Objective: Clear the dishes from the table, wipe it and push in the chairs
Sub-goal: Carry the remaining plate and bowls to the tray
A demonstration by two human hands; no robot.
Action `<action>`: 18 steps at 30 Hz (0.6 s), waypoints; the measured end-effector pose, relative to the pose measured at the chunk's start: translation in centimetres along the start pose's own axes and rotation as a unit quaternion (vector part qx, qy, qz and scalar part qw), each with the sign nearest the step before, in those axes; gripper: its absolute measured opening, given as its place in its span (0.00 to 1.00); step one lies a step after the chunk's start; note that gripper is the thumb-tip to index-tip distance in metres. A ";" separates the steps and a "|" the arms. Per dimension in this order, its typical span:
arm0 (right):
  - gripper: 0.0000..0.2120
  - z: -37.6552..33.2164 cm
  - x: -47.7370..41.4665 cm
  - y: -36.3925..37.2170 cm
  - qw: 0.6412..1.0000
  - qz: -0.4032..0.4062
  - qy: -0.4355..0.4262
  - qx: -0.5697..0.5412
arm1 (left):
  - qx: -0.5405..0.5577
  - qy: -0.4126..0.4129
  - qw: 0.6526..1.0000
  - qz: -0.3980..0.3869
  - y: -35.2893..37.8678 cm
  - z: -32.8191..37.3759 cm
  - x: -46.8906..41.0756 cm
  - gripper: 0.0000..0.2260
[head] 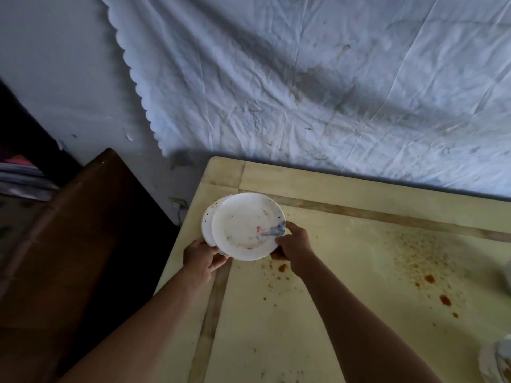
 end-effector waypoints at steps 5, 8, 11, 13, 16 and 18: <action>0.26 -0.3 -0.8 2.8 0.999 0.009 -0.006 0.037 | -0.016 0.052 0.998 0.037 -1.7 0.9 -0.8 0.10; 0.27 -0.2 -0.9 3.2 0.999 0.029 0.000 0.045 | -0.018 0.078 0.996 0.038 -2.0 1.6 -1.2 0.09; 0.27 -0.2 -0.8 3.3 0.997 0.044 0.002 0.057 | -0.030 0.096 0.995 0.016 -1.9 1.7 -1.4 0.17; 0.27 -0.5 -0.6 3.2 0.995 0.056 -0.009 0.081 | -0.040 0.107 0.993 0.010 -1.7 1.7 -1.4 0.19; 0.26 -0.7 -0.8 3.1 0.987 0.083 -0.043 0.134 | -0.044 0.115 0.992 0.009 -1.5 1.9 -1.4 0.20; 0.24 -0.6 -1.1 3.4 0.976 0.096 -0.067 0.185 | -0.049 0.111 0.993 0.008 -1.5 2.0 -1.7 0.21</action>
Point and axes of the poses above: each hand's wrist, its own x-axis away from the middle knuckle, its own y-axis out of the palm, z = x × y, the point moved 6 cm from there along -x, towards the middle knuckle, and after that the axes turned 3 degrees about y, right-handed, at the moved point
